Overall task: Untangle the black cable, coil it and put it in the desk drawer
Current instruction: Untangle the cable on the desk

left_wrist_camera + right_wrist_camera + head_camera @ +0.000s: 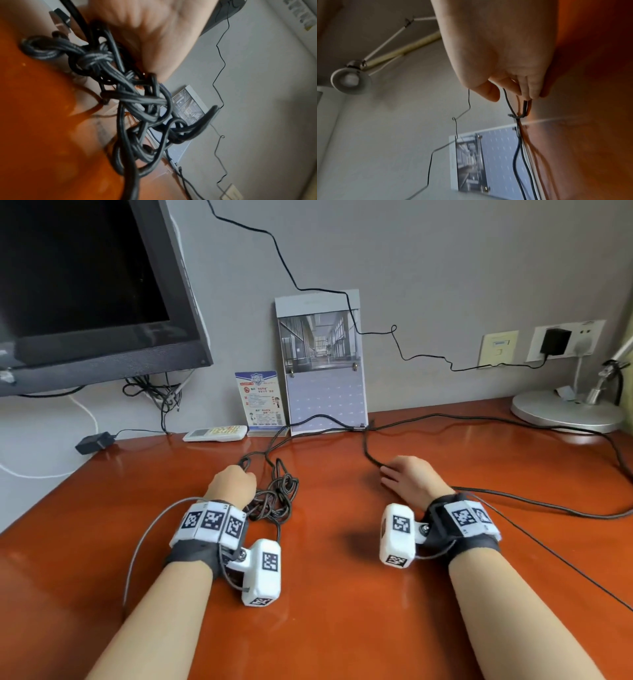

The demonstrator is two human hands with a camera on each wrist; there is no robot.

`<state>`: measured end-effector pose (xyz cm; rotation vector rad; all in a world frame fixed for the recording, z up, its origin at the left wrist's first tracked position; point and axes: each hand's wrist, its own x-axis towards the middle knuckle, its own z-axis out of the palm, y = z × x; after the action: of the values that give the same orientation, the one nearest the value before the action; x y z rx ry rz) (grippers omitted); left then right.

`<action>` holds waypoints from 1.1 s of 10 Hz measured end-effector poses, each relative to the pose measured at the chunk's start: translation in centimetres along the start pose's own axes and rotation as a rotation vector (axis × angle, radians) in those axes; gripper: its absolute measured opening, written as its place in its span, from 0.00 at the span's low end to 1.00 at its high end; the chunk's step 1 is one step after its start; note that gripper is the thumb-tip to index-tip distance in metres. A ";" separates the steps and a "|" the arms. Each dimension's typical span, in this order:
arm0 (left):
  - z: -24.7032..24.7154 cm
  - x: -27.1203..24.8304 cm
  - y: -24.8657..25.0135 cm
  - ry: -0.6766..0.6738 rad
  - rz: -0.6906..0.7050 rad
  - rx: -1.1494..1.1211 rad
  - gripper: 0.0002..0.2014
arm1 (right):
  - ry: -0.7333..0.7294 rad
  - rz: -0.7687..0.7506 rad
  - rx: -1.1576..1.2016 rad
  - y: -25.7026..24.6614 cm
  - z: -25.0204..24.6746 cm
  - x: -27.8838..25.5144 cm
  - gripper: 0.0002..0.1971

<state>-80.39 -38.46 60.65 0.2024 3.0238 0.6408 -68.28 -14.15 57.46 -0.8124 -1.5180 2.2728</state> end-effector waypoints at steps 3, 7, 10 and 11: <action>1.0 -0.5 -1.0 -0.003 0.116 -0.489 0.15 | 0.402 -0.166 -0.344 -1.1 -3.6 -1.1 0.03; -1.0 -2.5 -3.5 -0.234 0.222 -1.059 0.13 | -0.111 -0.361 -0.567 2.1 9.2 -7.1 0.10; -0.1 -1.3 -4.5 -0.346 0.042 -0.844 0.12 | -0.297 -0.556 -0.920 3.5 8.2 -7.0 0.14; -0.4 -2.3 -3.8 -0.571 0.072 -0.963 0.15 | -0.258 -0.543 -0.807 3.8 7.8 -6.4 0.14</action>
<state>-78.56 -42.37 59.48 0.3563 1.9162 1.5986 -67.55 -24.88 58.13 -0.1951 -2.4535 1.3864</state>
